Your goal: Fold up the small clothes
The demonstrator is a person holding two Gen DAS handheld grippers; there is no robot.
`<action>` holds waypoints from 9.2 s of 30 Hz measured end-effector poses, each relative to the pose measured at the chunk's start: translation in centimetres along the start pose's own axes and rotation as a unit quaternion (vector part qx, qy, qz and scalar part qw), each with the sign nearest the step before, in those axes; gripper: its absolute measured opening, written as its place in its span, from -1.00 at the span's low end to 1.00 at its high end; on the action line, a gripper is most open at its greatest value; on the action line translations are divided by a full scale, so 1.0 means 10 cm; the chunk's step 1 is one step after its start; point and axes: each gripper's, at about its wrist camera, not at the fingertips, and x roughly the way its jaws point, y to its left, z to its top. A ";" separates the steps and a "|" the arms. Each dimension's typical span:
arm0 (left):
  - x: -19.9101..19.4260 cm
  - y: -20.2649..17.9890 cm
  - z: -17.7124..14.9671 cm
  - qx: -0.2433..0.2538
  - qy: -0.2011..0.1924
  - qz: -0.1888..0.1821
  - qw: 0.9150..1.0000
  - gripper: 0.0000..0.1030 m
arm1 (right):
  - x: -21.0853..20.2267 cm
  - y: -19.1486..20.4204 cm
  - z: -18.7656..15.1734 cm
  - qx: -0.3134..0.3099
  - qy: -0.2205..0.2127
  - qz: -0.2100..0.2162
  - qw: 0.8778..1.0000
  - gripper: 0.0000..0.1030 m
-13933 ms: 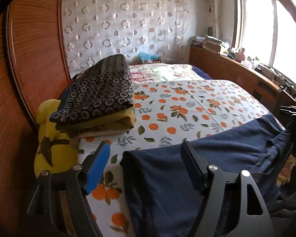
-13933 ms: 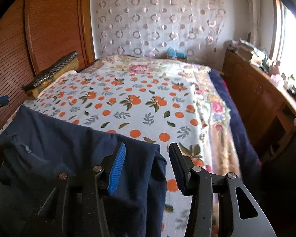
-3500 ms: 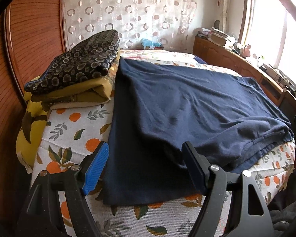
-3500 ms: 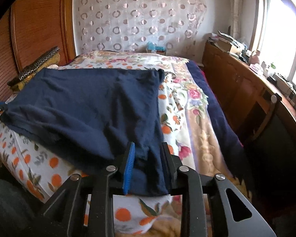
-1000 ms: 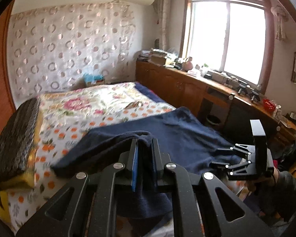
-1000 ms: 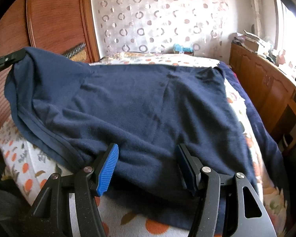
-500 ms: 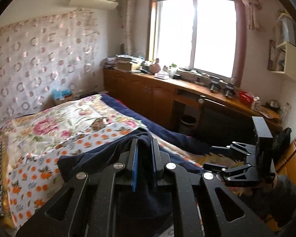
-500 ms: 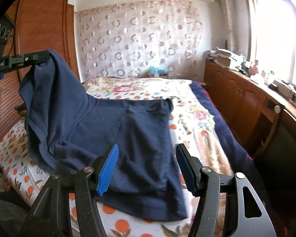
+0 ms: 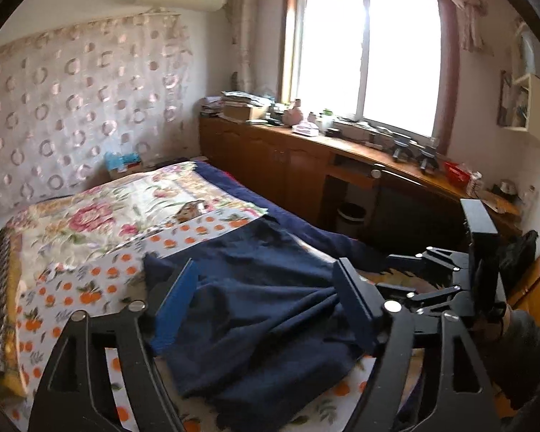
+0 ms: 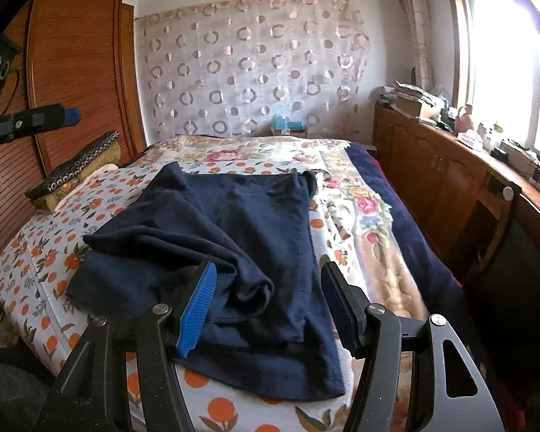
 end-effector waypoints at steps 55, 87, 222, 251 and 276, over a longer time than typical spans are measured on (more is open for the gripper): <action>-0.66 1.11 -1.06 -0.103 0.028 0.142 0.984 0.55 | 1.10 1.00 0.91 -0.134 0.061 0.140 0.979 -0.89; -0.41 0.91 -1.13 -0.092 0.054 0.107 0.988 0.55 | 1.92 0.06 1.65 -0.108 0.089 -0.140 0.980 -0.80; 0.43 0.32 -1.28 -0.098 0.137 0.036 0.985 0.48 | 1.82 -0.80 1.32 0.046 0.110 -0.061 0.991 -0.98; 0.57 0.08 -1.30 -0.069 0.174 -0.014 0.982 -0.24 | 0.71 -0.21 0.10 -0.052 0.081 0.061 0.994 0.18; 0.23 0.00 -0.45 -0.071 0.059 -0.037 0.995 -0.89 | 0.43 0.00 -0.31 -0.122 0.118 0.024 0.985 -0.20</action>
